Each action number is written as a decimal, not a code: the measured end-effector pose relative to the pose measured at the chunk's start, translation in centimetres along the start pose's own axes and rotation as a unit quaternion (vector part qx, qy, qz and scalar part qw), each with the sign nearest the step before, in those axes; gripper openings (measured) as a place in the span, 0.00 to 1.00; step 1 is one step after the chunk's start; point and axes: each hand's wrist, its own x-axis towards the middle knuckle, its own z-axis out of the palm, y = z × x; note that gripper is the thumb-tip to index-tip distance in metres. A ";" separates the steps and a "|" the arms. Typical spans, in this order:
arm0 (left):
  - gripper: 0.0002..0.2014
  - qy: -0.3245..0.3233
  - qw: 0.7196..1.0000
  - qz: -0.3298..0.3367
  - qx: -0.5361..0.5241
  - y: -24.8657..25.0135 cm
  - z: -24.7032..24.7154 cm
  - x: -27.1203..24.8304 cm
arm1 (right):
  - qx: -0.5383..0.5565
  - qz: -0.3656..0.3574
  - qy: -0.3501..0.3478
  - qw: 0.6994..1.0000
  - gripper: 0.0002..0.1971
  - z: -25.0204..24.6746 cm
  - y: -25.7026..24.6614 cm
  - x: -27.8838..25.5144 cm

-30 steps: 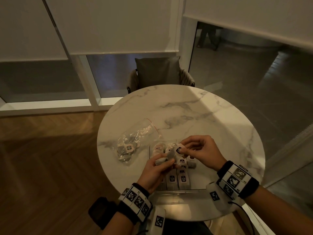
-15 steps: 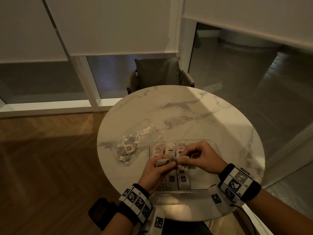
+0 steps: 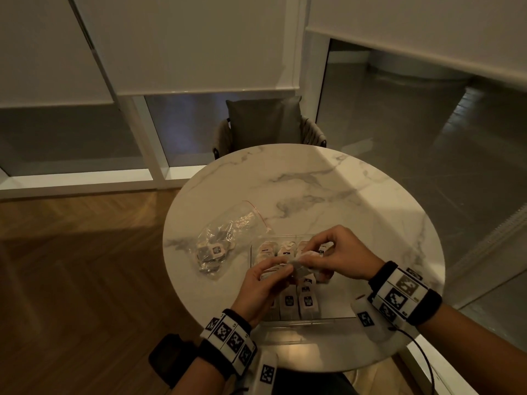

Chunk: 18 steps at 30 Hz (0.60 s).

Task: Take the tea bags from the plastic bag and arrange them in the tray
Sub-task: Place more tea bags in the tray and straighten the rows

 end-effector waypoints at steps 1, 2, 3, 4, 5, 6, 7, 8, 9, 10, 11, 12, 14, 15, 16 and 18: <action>0.18 0.004 1.000 -0.001 0.001 -0.1 0.0 0.0 | -0.008 0.000 -0.005 1.000 0.07 -0.3 -0.1 0.1; 0.16 0.007 1.000 -0.002 0.006 -0.1 0.0 0.1 | -0.022 -0.004 -0.004 1.000 0.05 -0.5 -0.2 0.3; 0.15 0.010 1.000 -0.003 0.012 -0.2 0.0 0.1 | -0.038 -0.007 -0.002 0.999 0.04 -0.6 -0.2 0.5; 0.13 0.013 1.000 -0.003 0.018 -0.3 -0.1 0.1 | -0.053 -0.009 -0.001 0.999 0.04 -0.6 -0.3 0.7; 0.12 0.016 1.000 -0.004 0.023 -0.3 0.0 0.1 | -0.065 -0.011 -0.001 0.998 0.04 -0.5 -0.2 0.9; 0.10 0.017 0.999 -0.003 0.028 -0.3 0.0 0.1 | -0.068 -0.012 0.000 0.998 0.05 -0.4 -0.2 1.0; 0.09 0.015 0.999 -0.002 0.034 -0.3 0.0 0.1 | -0.060 -0.012 0.002 0.998 0.05 -0.3 -0.2 1.2; 0.09 0.014 0.999 -0.001 0.040 -0.3 0.0 0.1 | -0.044 -0.010 0.005 0.999 0.05 -0.1 -0.1 1.3; 0.09 0.014 0.999 0.000 0.044 -0.3 0.0 0.1 | -0.028 -0.010 0.007 1.000 0.05 0.0 0.0 1.3; 0.10 0.015 0.999 0.001 0.046 -0.3 0.1 0.1 | -0.016 -0.010 0.009 1.000 0.06 0.2 0.1 1.4; 0.11 0.015 0.999 0.002 0.047 -0.3 0.1 0.0 | -0.013 -0.011 0.009 1.000 0.07 0.3 0.1 1.4; 0.11 0.015 0.999 0.004 0.046 -0.2 0.1 0.0 | -0.023 -0.010 0.007 1.000 0.08 0.4 0.2 1.4; 0.12 0.016 0.999 0.007 0.039 -0.1 0.1 -0.1 | -0.069 -0.006 -0.015 0.998 0.12 0.5 0.3 1.4; 0.13 0.017 0.999 0.008 0.032 -0.1 0.1 -0.1 | -0.085 -0.002 -0.030 0.996 0.13 0.6 0.5 1.4; 0.13 0.017 1.000 0.008 0.024 -0.1 0.0 -0.1 | -0.090 0.003 -0.040 0.995 0.13 0.7 0.7 1.4; 0.13 0.019 1.000 0.006 0.015 -0.1 0.0 -0.1 | -0.070 0.006 -0.042 0.997 0.09 0.8 1.0 1.4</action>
